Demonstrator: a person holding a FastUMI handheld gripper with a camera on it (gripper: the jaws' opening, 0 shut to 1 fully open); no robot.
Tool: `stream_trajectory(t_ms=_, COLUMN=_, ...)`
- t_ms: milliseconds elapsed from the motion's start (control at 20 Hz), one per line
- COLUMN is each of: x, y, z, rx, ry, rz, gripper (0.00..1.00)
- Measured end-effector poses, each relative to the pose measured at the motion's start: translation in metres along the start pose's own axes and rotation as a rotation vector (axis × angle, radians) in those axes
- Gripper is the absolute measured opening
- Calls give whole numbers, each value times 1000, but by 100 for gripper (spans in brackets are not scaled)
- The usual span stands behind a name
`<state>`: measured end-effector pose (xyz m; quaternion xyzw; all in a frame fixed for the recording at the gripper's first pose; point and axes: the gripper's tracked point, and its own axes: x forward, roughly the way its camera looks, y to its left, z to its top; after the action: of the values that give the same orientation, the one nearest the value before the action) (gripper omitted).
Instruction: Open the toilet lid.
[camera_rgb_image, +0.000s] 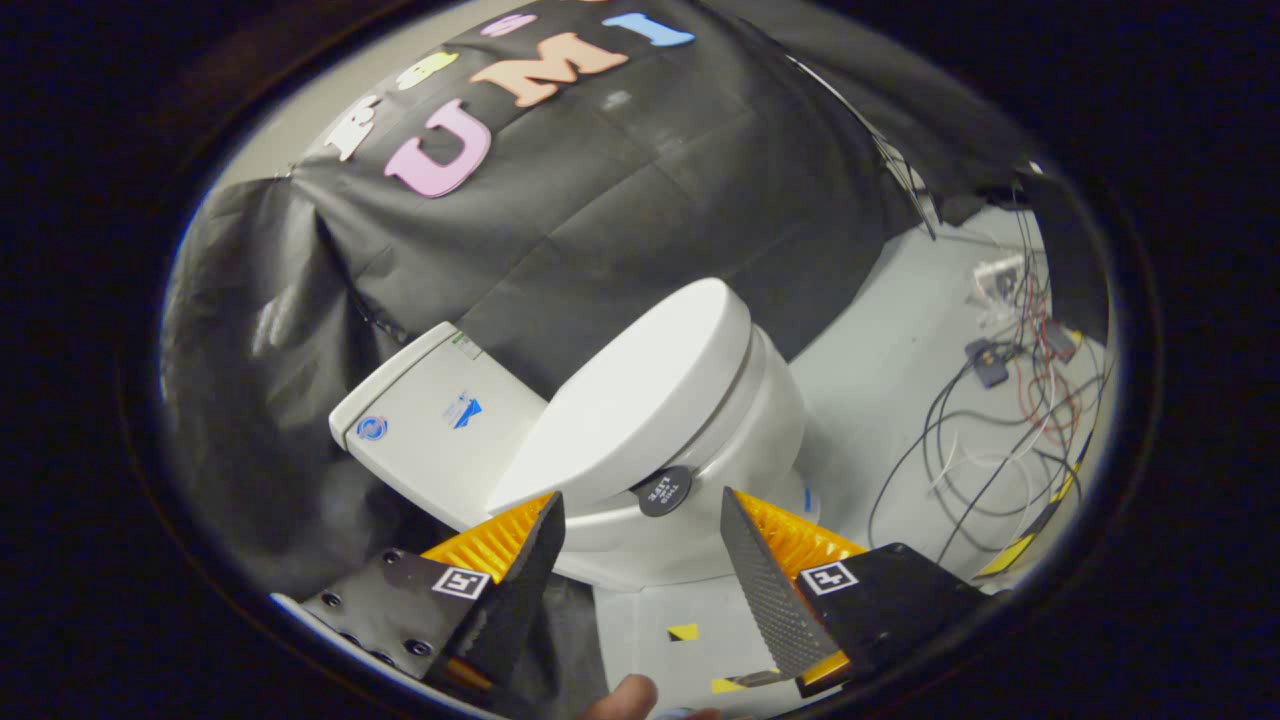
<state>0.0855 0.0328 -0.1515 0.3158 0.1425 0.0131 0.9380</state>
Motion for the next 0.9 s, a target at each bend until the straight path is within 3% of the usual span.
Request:
stream_trajectory(t_ms=350, x=47, y=-8, z=7, rx=385, ry=-72, rz=18, gripper=92)
stream_trajectory(t_ms=450, x=60, y=5, z=18, rx=480, ry=-115, rz=74, gripper=90)
stream_trajectory(t_ms=550, x=79, y=1, z=-3, rx=520, ry=-45, rz=23, gripper=89)
stream_trajectory(t_ms=600, x=94, y=7, z=0, rx=561, ry=-50, rz=43, gripper=85)
stream_trajectory(t_ms=800, x=92, y=3, z=4, rx=601, ry=-12, rz=-92, gripper=72)
stream_trajectory(t_ms=900, x=91, y=2, z=1, rx=627, ry=-3, rz=-132, gripper=72)
